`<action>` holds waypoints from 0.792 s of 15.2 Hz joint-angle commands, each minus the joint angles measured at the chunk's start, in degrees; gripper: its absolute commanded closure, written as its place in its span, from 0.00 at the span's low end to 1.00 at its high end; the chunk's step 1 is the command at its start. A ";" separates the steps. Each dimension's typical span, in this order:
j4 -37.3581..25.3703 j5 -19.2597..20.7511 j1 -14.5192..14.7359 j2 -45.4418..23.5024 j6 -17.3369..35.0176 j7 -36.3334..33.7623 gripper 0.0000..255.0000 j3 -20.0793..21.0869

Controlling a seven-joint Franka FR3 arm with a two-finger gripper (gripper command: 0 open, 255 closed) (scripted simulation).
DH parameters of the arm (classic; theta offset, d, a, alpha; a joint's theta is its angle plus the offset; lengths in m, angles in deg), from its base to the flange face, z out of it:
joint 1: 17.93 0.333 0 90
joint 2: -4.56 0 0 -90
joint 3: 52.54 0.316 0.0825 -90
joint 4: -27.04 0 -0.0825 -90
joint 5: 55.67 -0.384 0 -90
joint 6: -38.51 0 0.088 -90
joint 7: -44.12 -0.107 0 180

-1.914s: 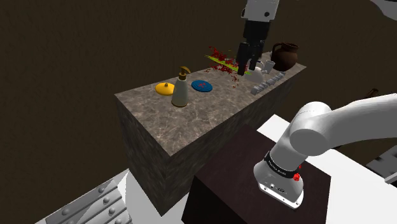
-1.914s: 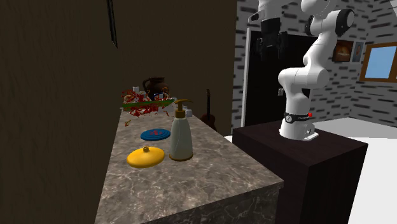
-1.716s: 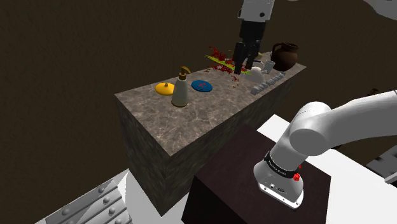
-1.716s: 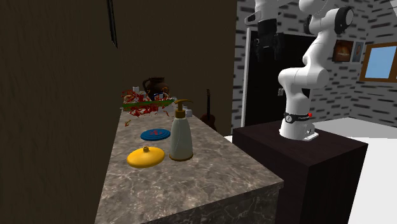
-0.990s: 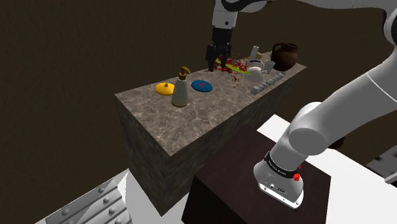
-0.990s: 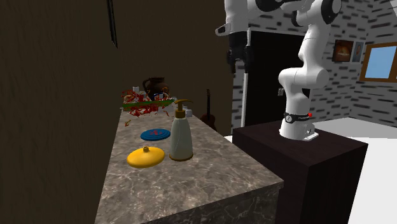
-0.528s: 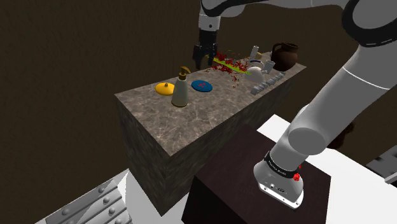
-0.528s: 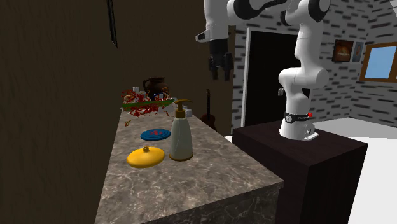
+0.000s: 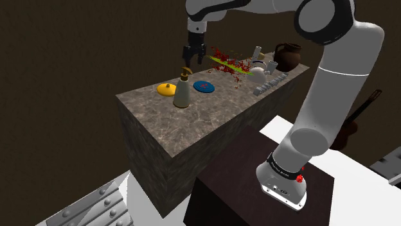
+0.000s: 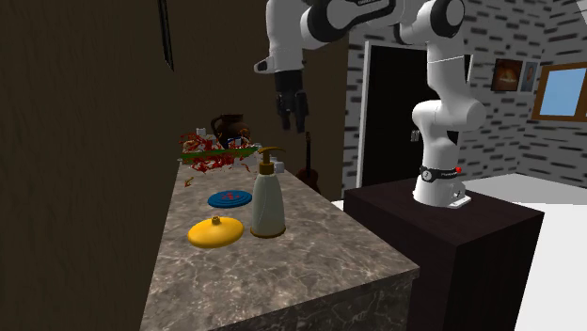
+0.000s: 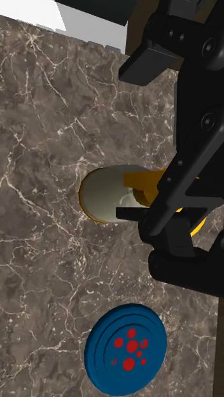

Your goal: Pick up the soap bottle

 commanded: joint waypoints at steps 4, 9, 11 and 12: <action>-13.77 -0.46 -0.85 -11.99 -1.12 1.04 0.00 -0.21; -22.81 -0.74 -1.48 -19.86 -1.92 1.56 0.00 -0.23; -21.67 -0.76 -1.47 -20.11 -0.53 1.57 0.00 -0.22; -21.12 -0.77 -1.46 -20.24 0.16 1.58 0.00 -0.21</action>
